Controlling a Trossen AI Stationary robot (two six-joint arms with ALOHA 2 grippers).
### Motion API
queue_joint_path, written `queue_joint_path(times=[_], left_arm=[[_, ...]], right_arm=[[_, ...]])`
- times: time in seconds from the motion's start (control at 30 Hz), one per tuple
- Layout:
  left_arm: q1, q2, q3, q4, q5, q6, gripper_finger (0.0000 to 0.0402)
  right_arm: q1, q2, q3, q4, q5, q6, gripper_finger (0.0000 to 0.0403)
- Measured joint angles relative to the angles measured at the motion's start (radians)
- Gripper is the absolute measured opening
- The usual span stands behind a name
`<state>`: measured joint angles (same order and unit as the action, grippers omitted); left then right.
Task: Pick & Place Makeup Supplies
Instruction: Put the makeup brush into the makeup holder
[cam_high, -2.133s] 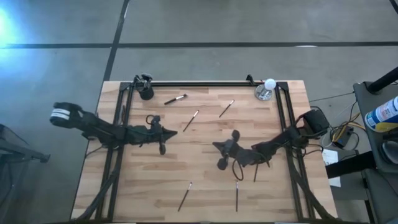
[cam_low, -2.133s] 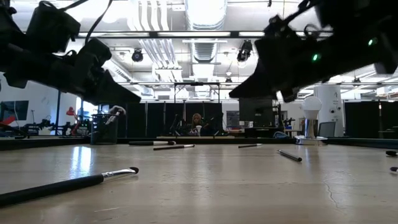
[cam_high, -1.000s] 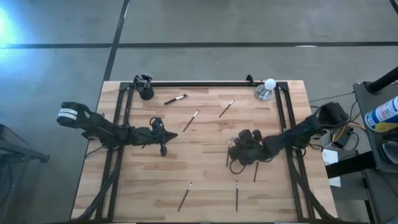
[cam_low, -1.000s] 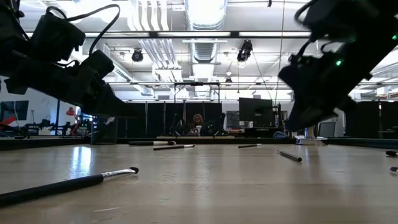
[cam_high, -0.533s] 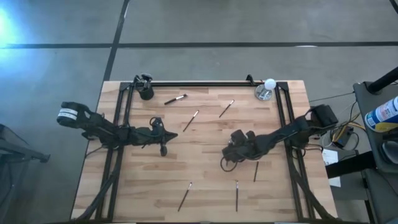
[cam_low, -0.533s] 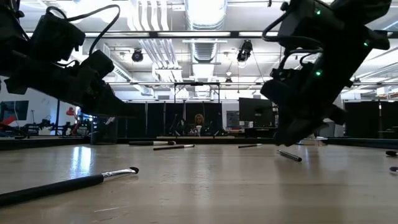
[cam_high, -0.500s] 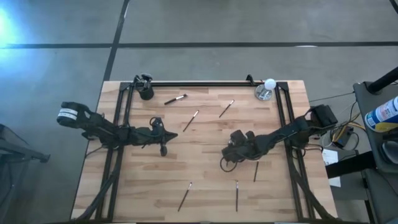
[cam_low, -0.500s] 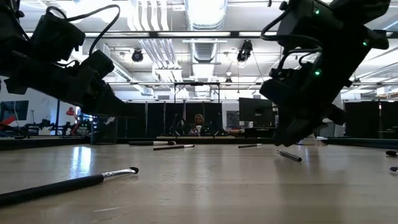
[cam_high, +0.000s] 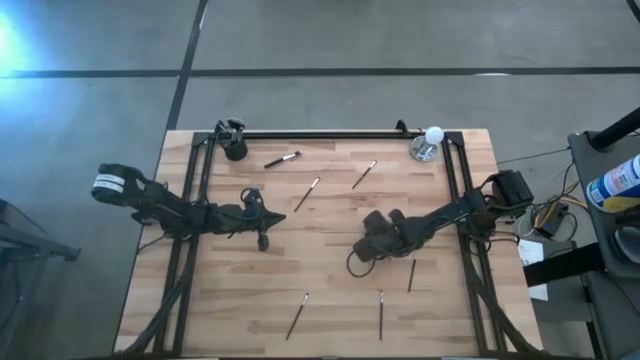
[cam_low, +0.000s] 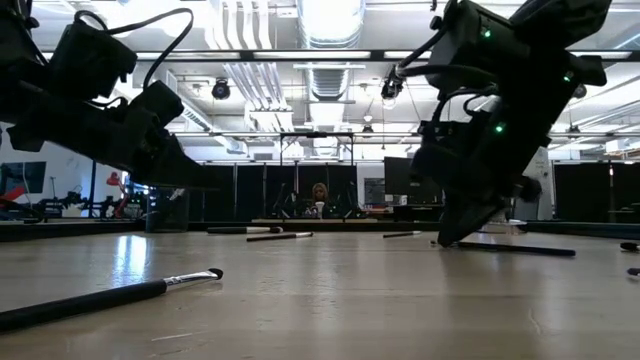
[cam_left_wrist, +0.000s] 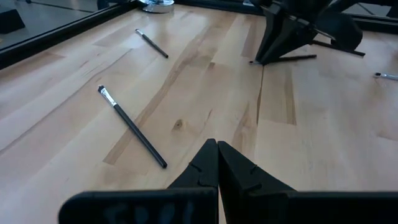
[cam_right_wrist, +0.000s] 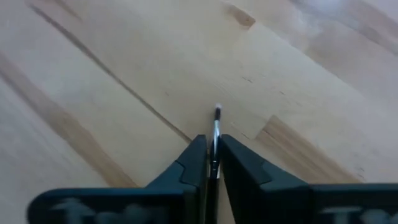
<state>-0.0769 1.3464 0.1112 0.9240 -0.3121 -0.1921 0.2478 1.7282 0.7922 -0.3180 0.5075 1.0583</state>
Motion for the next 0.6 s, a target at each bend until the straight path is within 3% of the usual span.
queue_joint_path(times=[0.17,0.6], left_arm=[[0.000,0.000,0.000,0.000,0.000,0.000,0.0000],[0.000,0.000,0.000,-0.074,0.001,-0.046,0.0004]], right_arm=[[-0.001,-0.003,0.016,-0.003,-0.007,-0.078,0.0013],[-0.022,-0.009,0.045,-0.018,-0.008,-0.162,0.0012]])
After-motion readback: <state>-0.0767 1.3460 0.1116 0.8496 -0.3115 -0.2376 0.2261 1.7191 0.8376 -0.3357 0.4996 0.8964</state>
